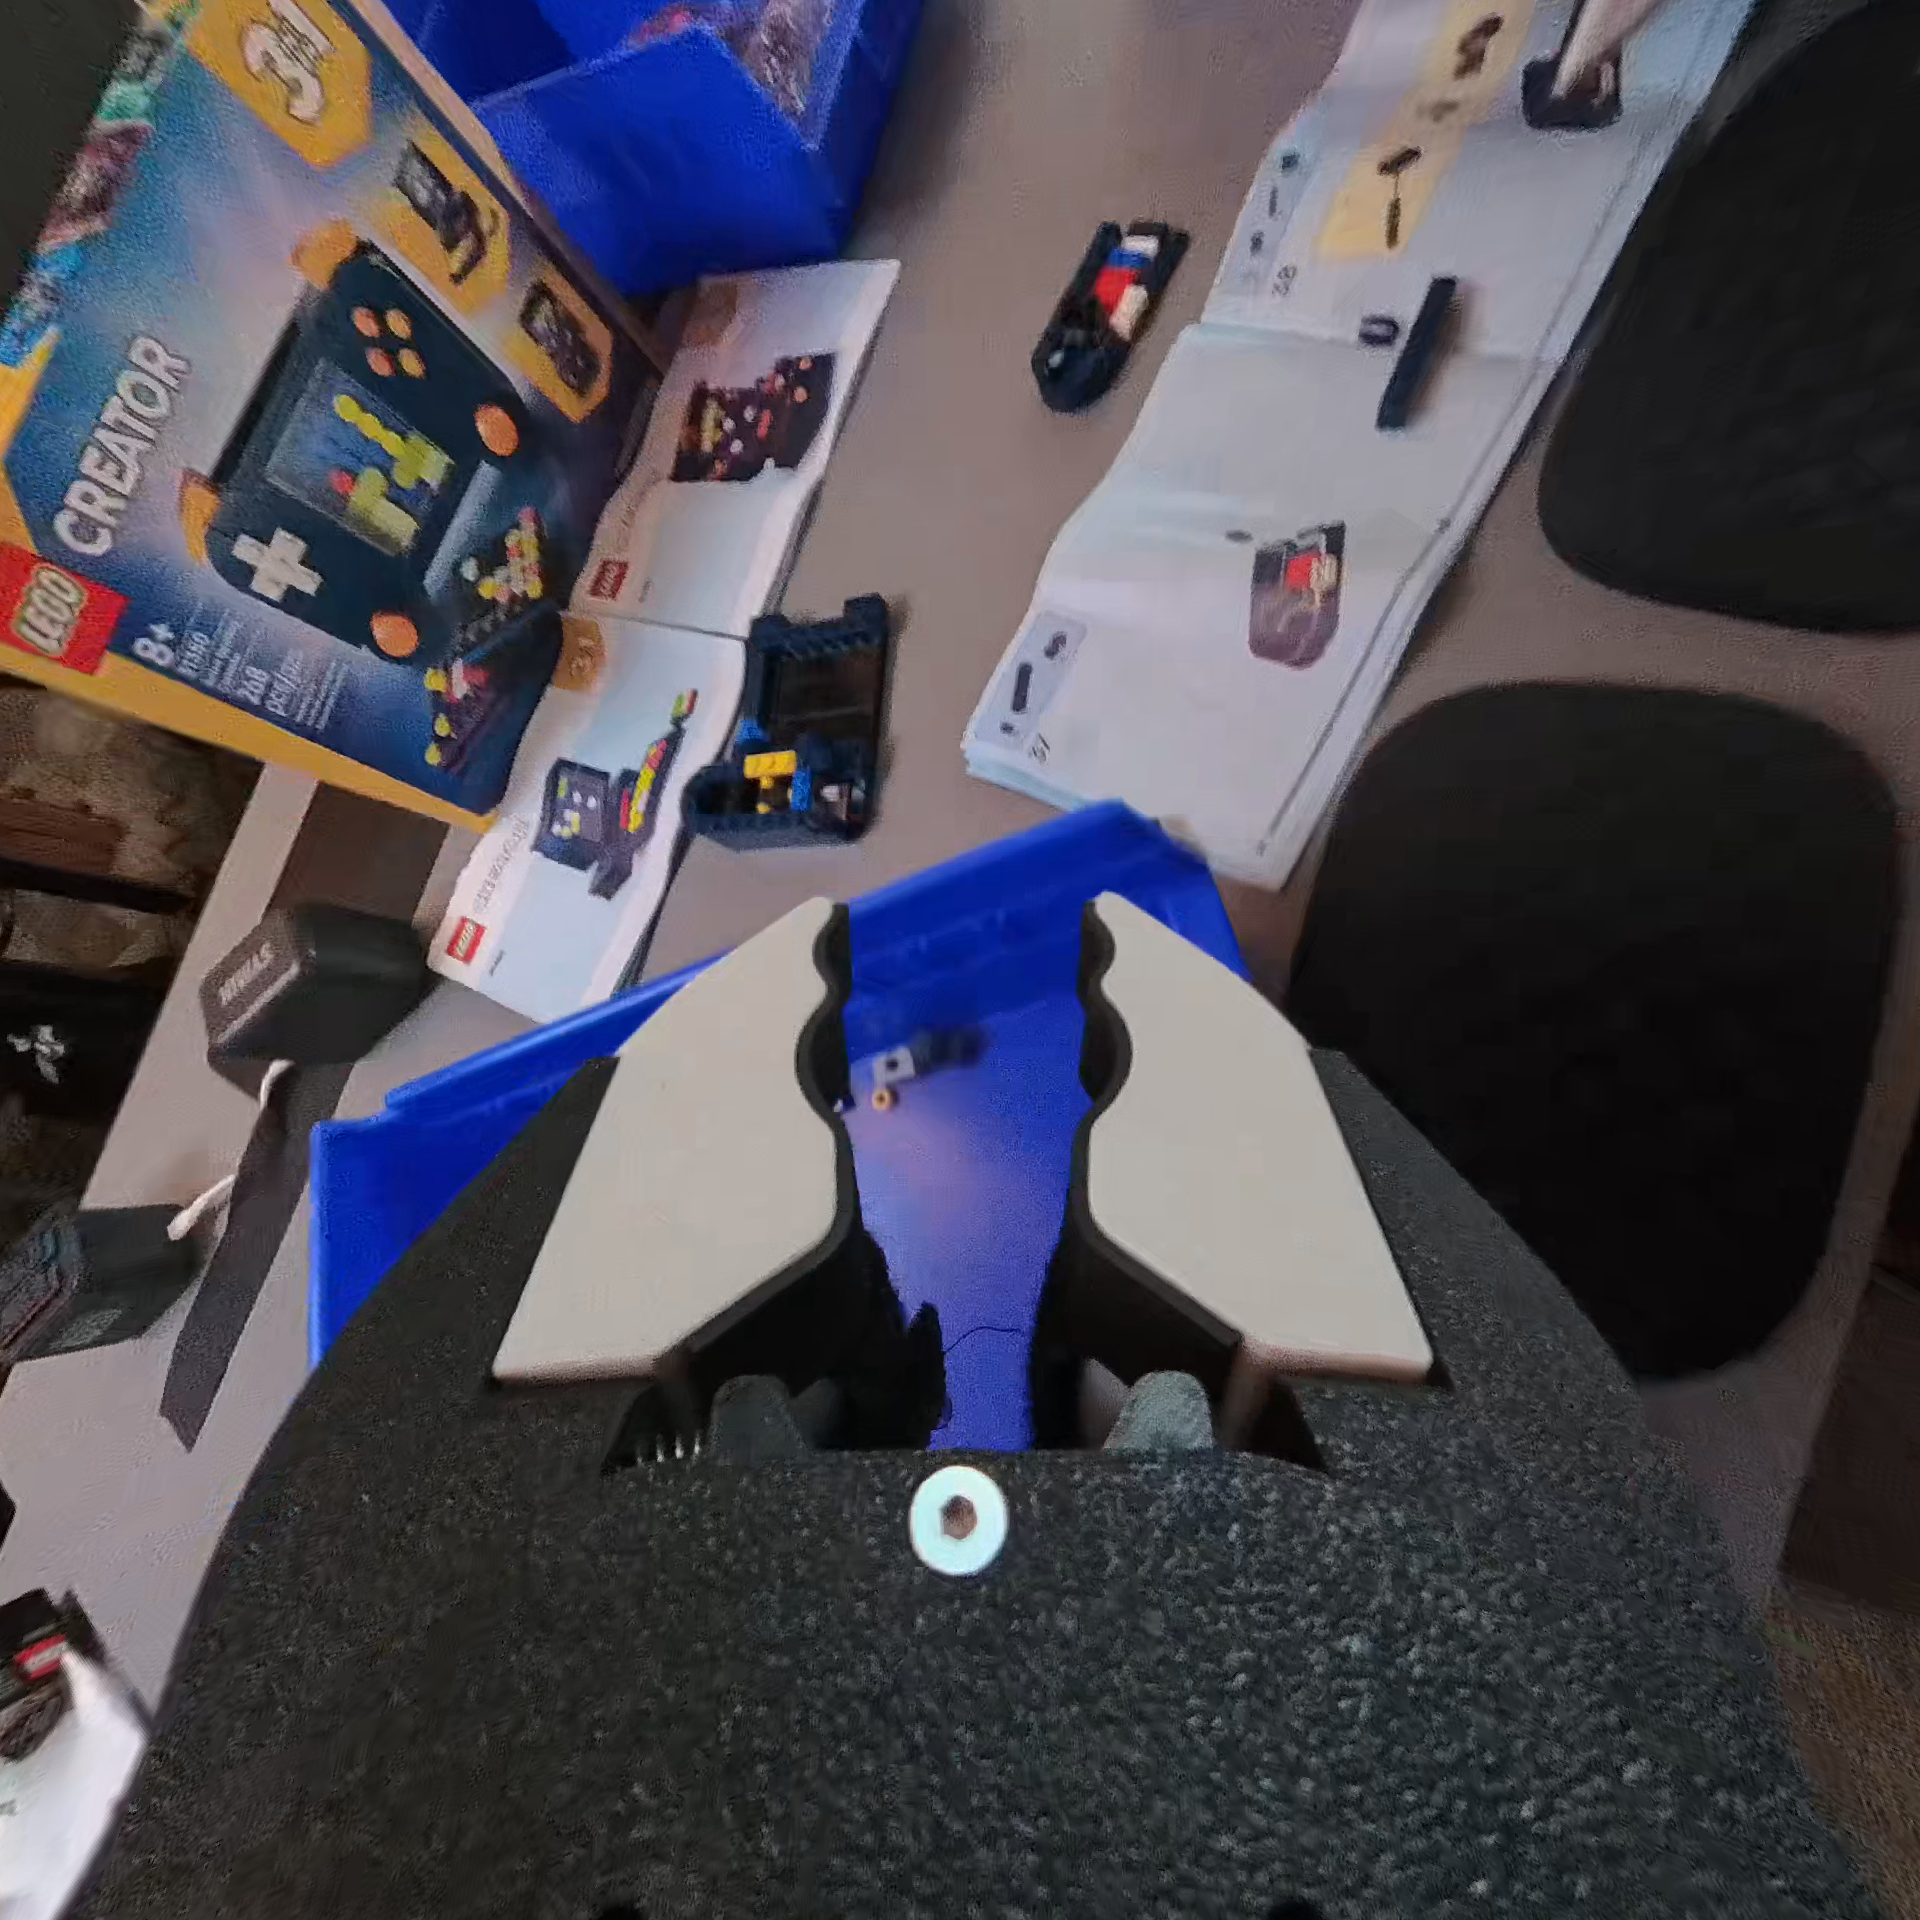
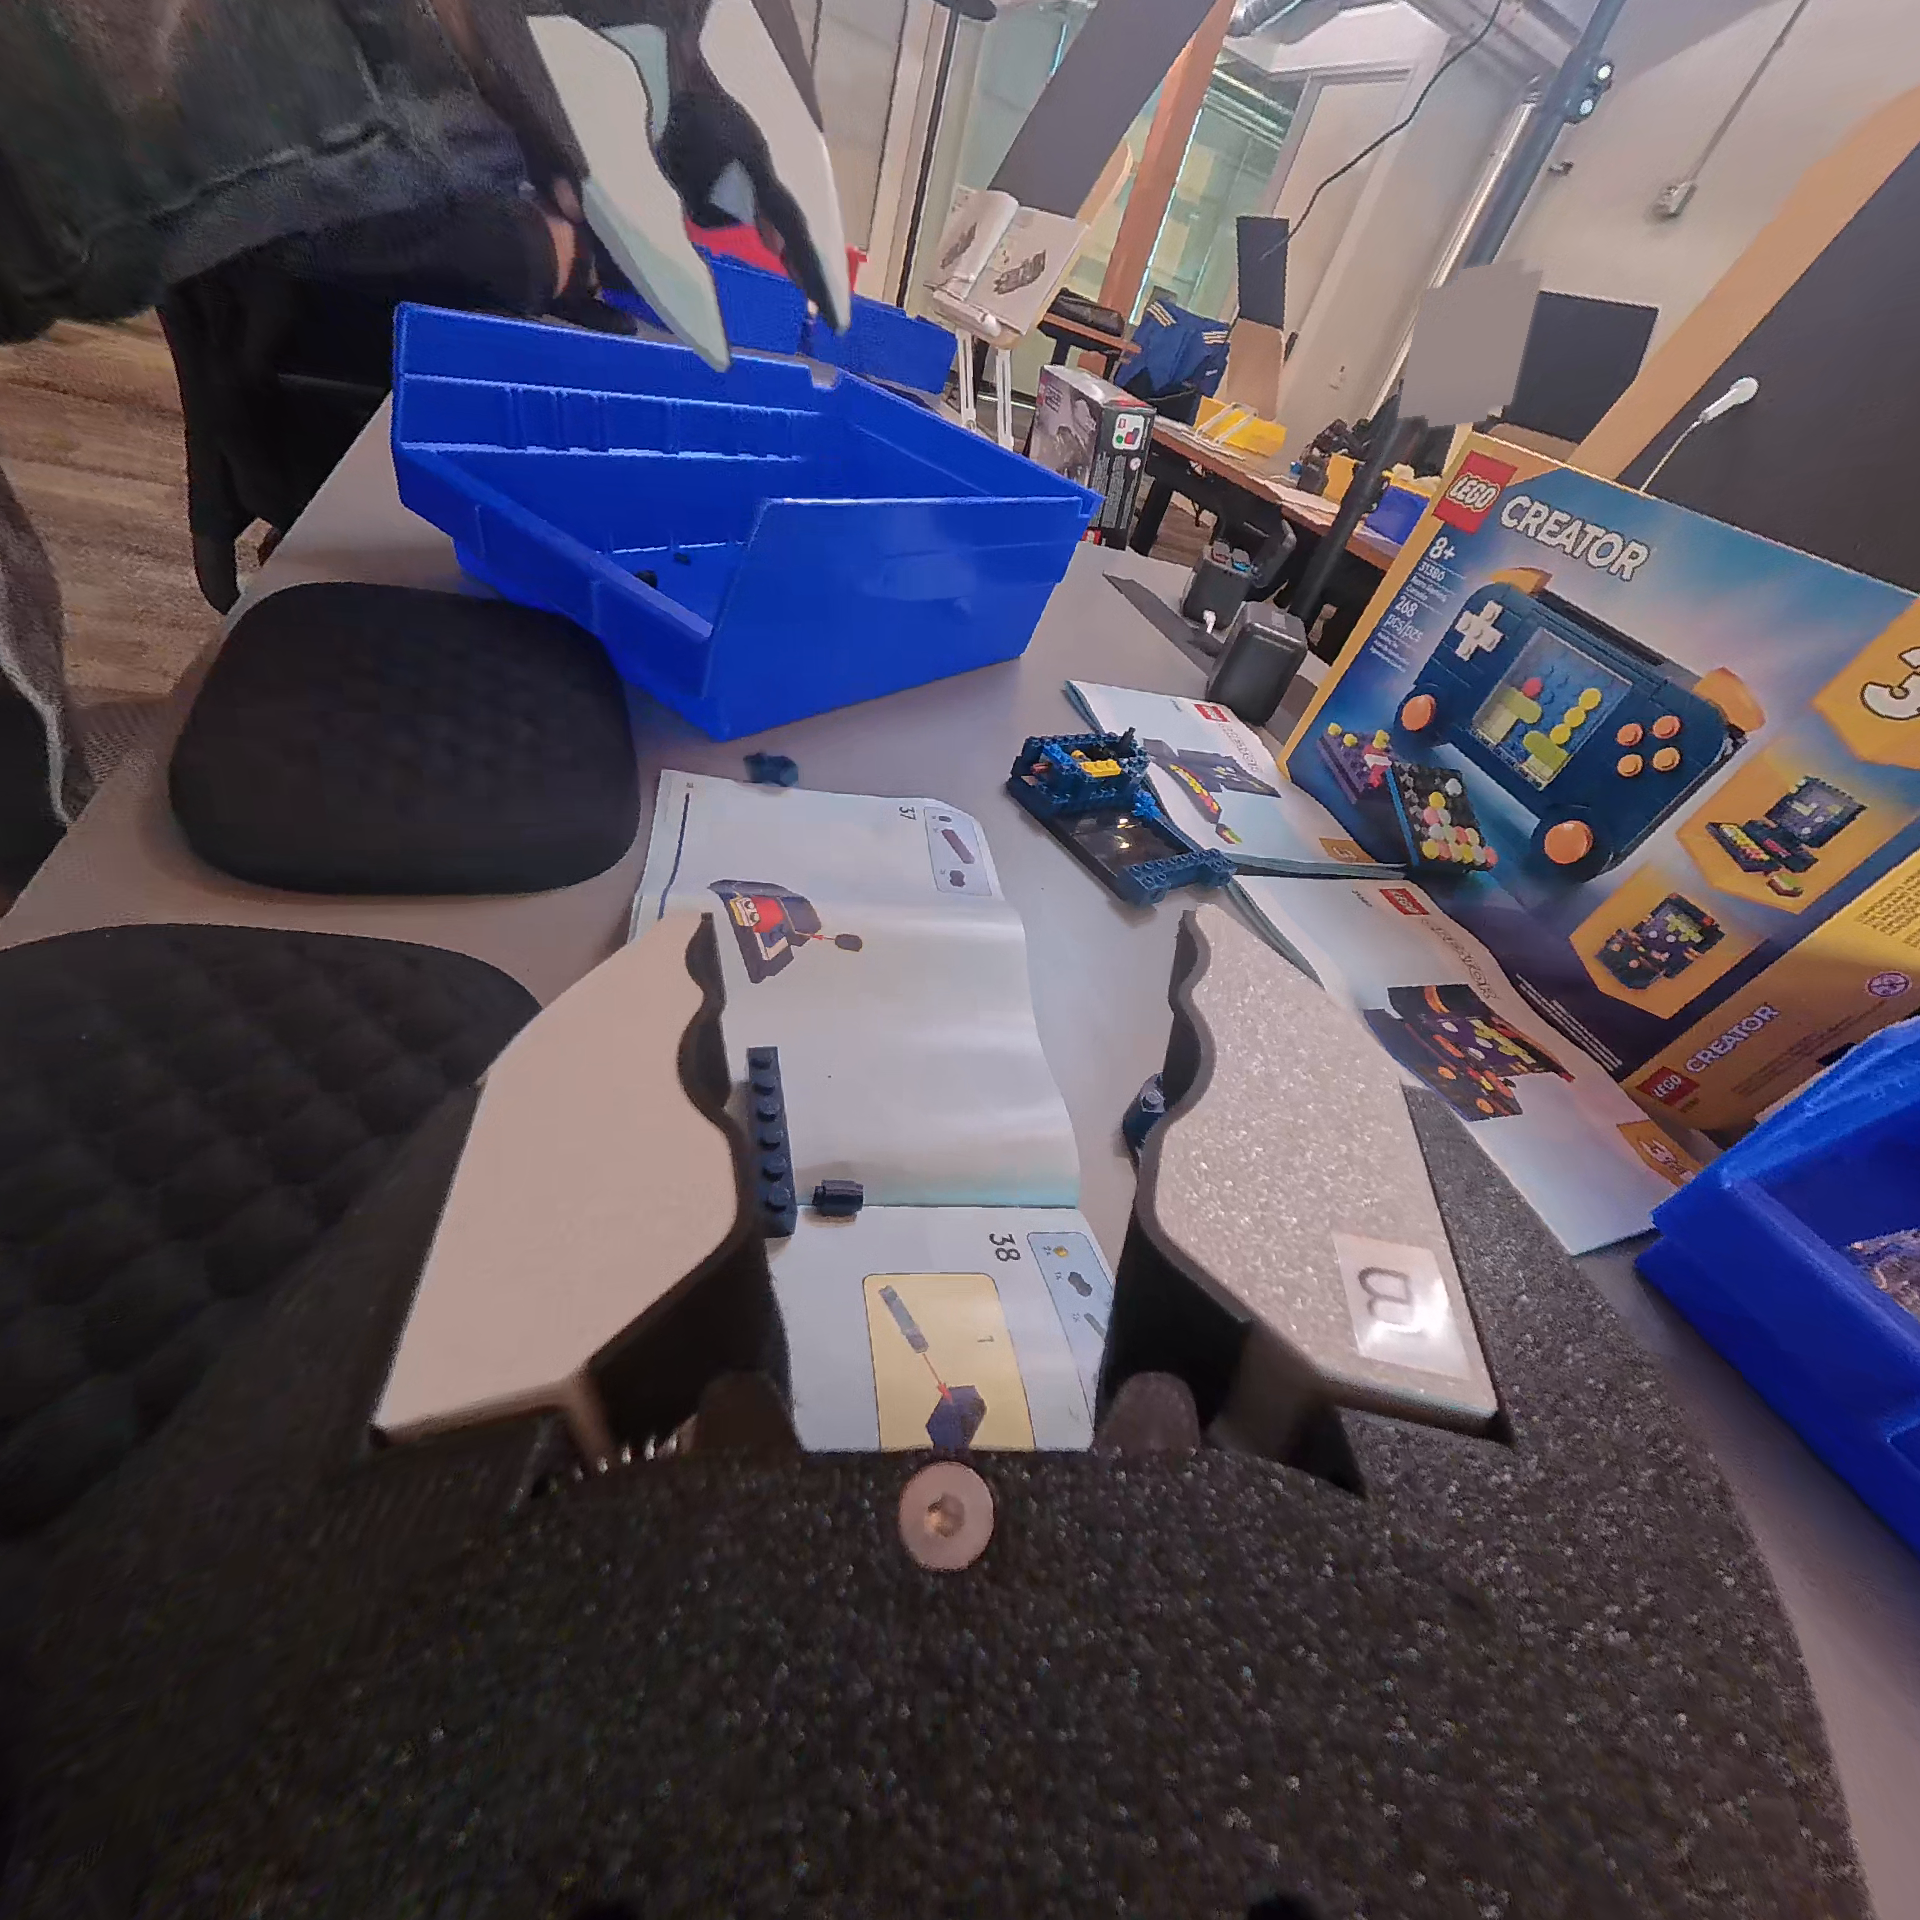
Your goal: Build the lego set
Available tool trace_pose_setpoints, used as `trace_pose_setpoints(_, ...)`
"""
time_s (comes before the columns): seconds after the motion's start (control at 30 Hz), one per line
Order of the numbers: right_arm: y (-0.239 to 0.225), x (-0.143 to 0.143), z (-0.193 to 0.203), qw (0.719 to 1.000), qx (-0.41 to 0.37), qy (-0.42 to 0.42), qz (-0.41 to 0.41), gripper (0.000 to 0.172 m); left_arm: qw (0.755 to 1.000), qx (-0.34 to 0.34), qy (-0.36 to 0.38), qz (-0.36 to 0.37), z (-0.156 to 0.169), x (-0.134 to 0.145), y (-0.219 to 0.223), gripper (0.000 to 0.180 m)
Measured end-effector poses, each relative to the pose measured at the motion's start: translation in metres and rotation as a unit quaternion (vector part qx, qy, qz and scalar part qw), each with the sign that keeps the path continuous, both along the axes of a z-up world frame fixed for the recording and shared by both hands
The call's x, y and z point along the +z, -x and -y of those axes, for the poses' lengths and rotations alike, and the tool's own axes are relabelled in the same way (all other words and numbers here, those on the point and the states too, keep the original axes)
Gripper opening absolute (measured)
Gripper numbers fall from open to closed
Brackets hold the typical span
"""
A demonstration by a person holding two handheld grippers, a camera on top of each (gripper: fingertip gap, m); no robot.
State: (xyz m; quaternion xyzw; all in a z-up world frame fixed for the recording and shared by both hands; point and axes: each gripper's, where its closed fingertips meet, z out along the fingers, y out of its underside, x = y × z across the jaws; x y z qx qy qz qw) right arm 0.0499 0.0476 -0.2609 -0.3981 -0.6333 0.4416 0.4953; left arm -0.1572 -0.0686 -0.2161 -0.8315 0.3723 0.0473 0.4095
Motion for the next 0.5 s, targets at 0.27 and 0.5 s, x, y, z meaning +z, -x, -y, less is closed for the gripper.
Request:
trace_pose_setpoints(0.27,0.003,-0.004,0.003,1.000,0.010,0.008,0.003,0.084,0.971,-0.158,0.134,-0.116,0.075,-0.047,0.042,0.040)
trace_pose_setpoints(0.5,0.003,-0.004,-0.001,0.999,0.016,0.038,-0.022,0.084,0.964,-0.192,0.148,-0.106,0.069,-0.059,0.042,0.043)
